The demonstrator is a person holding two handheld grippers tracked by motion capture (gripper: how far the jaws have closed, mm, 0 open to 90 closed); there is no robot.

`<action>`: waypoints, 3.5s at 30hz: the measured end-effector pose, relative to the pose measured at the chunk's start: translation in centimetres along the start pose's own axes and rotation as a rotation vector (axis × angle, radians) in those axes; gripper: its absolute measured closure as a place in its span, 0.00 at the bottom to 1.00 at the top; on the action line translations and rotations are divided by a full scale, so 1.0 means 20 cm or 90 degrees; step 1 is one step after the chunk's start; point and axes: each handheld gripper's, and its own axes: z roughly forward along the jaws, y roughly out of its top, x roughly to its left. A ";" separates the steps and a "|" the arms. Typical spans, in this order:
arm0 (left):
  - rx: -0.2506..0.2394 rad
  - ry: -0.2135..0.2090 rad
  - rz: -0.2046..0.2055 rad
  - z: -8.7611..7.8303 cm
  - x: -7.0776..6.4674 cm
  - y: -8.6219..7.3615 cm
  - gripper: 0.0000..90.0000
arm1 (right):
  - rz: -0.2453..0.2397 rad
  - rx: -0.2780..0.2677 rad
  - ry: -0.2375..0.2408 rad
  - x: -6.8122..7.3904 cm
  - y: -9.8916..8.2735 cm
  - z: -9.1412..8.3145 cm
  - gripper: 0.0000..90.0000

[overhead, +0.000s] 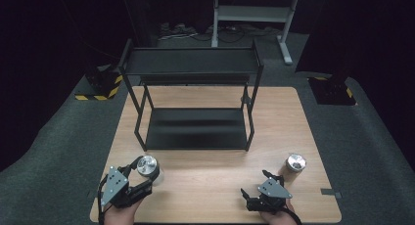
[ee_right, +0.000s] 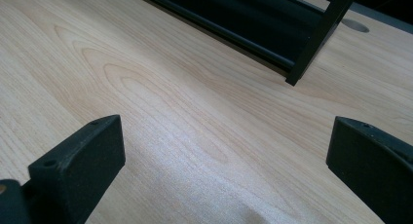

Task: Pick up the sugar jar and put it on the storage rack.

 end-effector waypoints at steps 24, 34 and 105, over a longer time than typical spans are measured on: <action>-0.051 -0.022 0.011 0.24 0.06 0.34 0.38 | 0.005 0.000 0.003 -0.01 0.00 0.00 0.00; -0.076 -0.027 0.019 0.30 0.07 0.48 0.38 | 0.009 -0.003 0.004 -0.01 -0.01 0.00 0.00; -0.146 0.053 0.031 0.78 0.16 1.05 0.38 | 0.026 -0.016 0.014 -0.04 -0.02 -0.01 0.00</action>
